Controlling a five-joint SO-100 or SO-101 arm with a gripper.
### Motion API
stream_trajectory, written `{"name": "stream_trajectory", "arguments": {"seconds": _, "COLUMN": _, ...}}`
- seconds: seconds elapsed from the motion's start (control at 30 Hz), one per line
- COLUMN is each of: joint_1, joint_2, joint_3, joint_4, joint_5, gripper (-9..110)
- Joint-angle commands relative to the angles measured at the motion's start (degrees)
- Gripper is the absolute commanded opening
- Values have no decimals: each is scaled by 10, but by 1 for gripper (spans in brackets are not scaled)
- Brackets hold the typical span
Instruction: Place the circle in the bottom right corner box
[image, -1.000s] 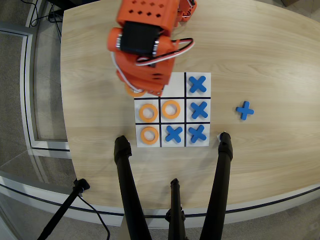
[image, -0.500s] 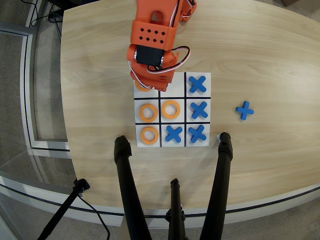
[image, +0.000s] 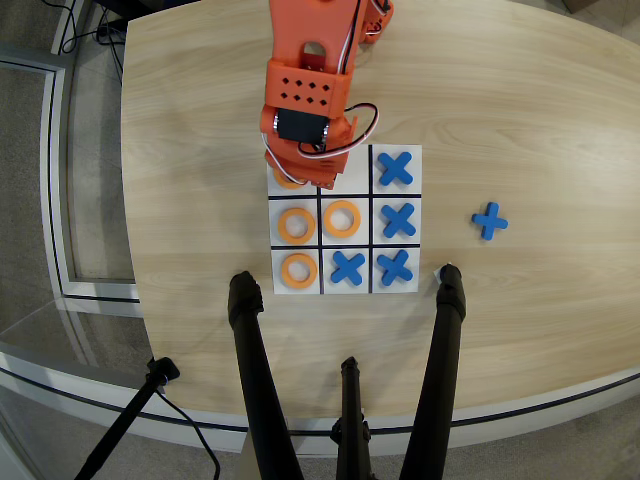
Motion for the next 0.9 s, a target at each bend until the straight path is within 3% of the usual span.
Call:
{"name": "stream_trajectory", "arguments": {"seconds": 0.0, "joint_1": 4, "joint_2": 1, "joint_3": -2, "joint_4": -4, "joint_5": -3, "gripper": 1}}
{"name": "stream_trajectory", "arguments": {"seconds": 0.4, "joint_1": 9, "joint_2": 68, "joint_3": -45, "joint_4": 4, "joint_5": -22, "gripper": 9}}
{"name": "stream_trajectory", "arguments": {"seconds": 0.63, "joint_1": -29, "joint_2": 233, "joint_3": -135, "joint_4": 135, "joint_5": -40, "gripper": 9}}
{"name": "stream_trajectory", "arguments": {"seconds": 0.87, "joint_1": -95, "joint_2": 450, "joint_3": -73, "joint_4": 285, "joint_5": -40, "gripper": 9}}
